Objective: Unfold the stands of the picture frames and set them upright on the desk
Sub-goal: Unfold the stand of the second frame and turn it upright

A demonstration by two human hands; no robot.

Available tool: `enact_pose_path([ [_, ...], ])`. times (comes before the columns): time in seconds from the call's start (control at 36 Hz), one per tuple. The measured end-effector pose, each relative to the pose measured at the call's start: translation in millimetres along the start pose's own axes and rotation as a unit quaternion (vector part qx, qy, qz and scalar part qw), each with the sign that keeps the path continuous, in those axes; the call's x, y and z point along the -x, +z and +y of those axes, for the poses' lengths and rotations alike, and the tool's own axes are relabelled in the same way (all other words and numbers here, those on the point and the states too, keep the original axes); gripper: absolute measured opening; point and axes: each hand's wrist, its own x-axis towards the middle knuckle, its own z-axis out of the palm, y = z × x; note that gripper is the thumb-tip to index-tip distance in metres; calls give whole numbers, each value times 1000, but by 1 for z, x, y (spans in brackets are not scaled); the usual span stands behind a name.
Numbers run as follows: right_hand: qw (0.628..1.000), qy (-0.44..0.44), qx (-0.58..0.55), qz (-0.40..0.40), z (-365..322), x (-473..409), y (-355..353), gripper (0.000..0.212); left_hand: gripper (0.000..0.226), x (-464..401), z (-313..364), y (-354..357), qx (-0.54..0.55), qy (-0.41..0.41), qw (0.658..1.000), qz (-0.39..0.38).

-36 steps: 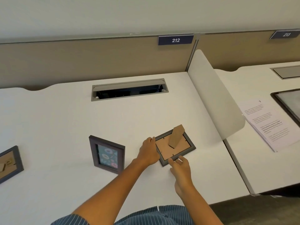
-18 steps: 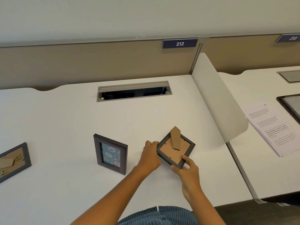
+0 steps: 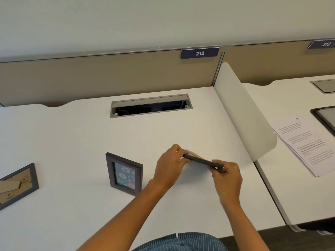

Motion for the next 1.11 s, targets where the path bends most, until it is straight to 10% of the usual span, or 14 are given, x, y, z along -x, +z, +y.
enact_pose_path([
  [0.53, 971, 103, -192, -103, -56, -9, -35, 52, 23, -21, 38, -39, 340, -196, 919, -46],
  [1.11, 908, 262, -249, -214, -60, 9, -36, 85, 21, -18, 40, -53, 394, -224, 891, 7],
])
